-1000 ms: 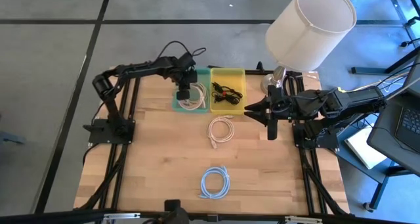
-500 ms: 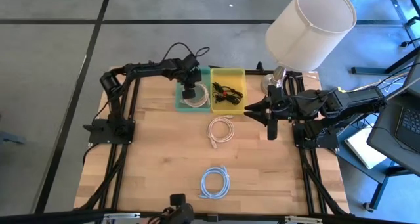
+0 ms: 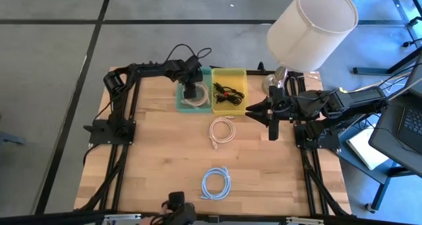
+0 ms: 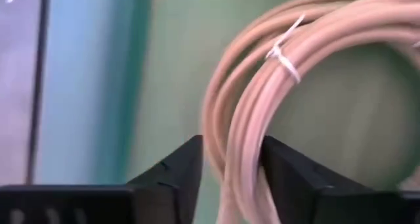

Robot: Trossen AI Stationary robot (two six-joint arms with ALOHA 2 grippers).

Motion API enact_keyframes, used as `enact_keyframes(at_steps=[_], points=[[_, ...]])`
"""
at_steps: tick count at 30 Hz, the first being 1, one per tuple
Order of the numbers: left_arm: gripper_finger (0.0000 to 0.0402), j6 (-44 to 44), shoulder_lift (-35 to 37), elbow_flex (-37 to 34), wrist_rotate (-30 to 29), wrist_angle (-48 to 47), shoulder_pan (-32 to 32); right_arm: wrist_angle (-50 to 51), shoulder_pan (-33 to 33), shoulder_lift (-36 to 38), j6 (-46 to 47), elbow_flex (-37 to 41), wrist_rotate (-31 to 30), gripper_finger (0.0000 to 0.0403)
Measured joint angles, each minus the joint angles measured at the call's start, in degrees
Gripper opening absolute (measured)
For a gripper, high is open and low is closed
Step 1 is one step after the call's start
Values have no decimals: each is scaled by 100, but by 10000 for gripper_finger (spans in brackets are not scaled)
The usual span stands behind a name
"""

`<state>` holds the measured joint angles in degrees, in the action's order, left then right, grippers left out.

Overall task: Pick & Place USB Port
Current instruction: Put the bottom brown HDMI cable into the green bin, then put the brown HDMI cable into the green bin

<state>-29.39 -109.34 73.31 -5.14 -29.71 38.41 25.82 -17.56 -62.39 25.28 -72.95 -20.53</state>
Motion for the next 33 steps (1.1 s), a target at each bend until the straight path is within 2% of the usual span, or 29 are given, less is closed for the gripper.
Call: enact_keyframes(at_steps=[5, 9, 11, 13, 17, 19, 25, 28, 33], points=[[197, -246, 90, 595, -183, -963, -16, 26, 0, 0, 2, 0, 7, 104], [213, -329, 319, 1223, -264, -1773, -116, 63, 2, 0, -46, 0, 19, 104], [216, -130, 505, 1557, -51, -2237, -177, 152, 2, 0, -57, 2, 22, 104], [215, 400, 776, 1831, 509, -2833, -247, 288, 2, 4, 44, 2, 34, 104], [208, 1596, 1633, 1899, 2413, -3532, -508, 693, -2, 33, 403, 2, 173, 104], [204, 2033, 2124, 1832, 2782, -3664, -799, 841, -2, 37, 454, 2, 216, 104], [196, 2981, 3318, 1268, 2486, -3564, -2399, 886, 2, 37, 275, 2, 214, 104], [196, 3660, 3561, 877, 1852, -3364, -3343, 978, 4, 22, 326, 2, 251, 104], [196, 4623, 3622, 558, 659, -3312, -4512, 2040, 2, -395, 673, 2, 1038, 103]])
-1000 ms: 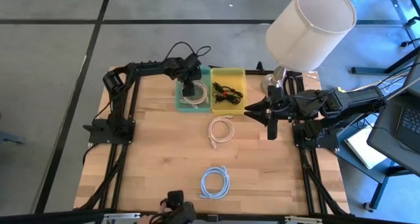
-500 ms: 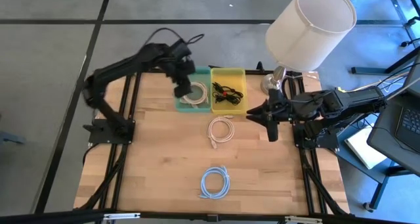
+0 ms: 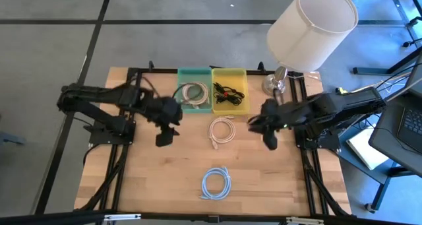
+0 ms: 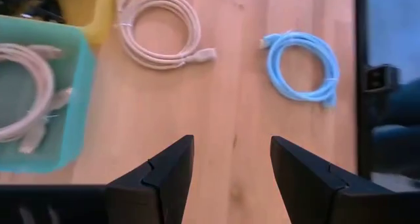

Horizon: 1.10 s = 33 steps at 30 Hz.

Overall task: Pick & Place USB Port
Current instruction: Put the brown HDMI cable into the green bin

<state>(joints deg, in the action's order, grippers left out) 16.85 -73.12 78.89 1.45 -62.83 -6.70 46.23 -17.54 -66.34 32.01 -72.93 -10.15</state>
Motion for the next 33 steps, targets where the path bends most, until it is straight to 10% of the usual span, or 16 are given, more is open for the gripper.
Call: enact_keyframes(at_steps=[17, 33], points=[[196, 1114, 923, 0, -3228, 200, -1062, -44, 601, -2661, -1777, 0, 1183, 149], [196, 458, 1266, 0, -4205, 289, -1062, -777, 1216, -3871, -2660, -2, 1271, 228]])
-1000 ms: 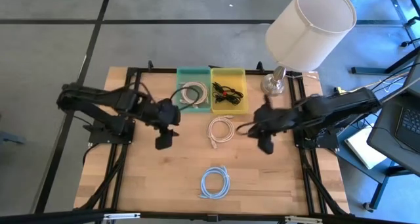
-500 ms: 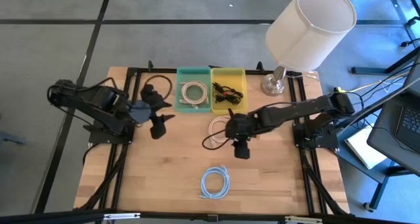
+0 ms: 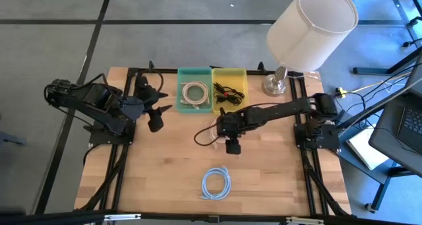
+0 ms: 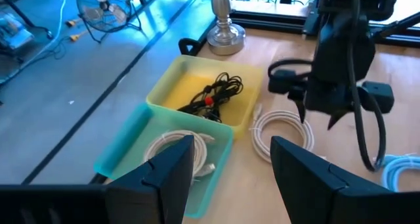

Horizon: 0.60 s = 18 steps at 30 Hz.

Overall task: Pick & Place USB Port
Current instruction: Put the brown HDMI cable into the green bin

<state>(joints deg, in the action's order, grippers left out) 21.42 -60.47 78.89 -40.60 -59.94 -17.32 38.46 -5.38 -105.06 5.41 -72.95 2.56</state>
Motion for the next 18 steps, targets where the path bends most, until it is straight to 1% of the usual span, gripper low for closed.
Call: enact_keyframes(at_steps=[4, 10, 18], points=[[196, -109, 0, 0, -40, 0, 0, -256, 36, -333, -34, -2, 348, 219], [196, -121, 0, 0, -44, -26, 0, -545, 36, -725, -34, -2, 465, 207], [196, -165, 0, 0, -40, -26, 0, -1094, 69, -888, -142, -20, 460, 204]])
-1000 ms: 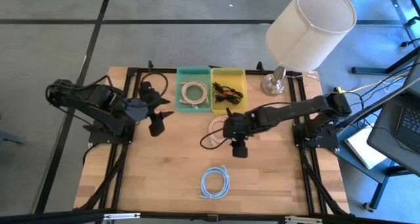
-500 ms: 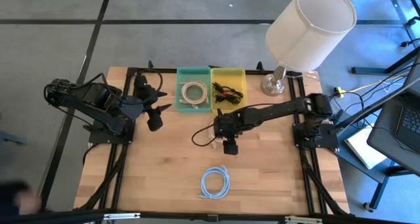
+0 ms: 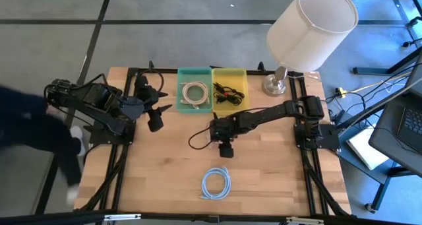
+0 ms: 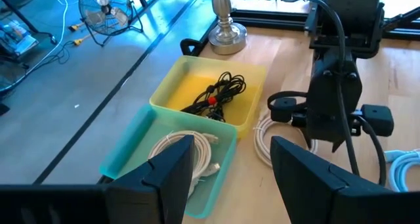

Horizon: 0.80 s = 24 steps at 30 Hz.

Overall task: Pick & Place USB Port
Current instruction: Put the brown HDMI cable into the green bin

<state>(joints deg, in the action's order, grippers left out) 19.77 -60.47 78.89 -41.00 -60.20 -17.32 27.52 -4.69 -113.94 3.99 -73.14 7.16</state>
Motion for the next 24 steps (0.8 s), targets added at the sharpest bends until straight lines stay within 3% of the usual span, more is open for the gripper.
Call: enact_keyframes(at_steps=[12, 24], points=[[196, 0, 0, 0, 48, 0, 0, -89, 53, -21, -317, 7, -667, 204], [196, -55, 12, 0, 52, -2, 0, 268, -22, 80, -320, -179, -705, 203]])
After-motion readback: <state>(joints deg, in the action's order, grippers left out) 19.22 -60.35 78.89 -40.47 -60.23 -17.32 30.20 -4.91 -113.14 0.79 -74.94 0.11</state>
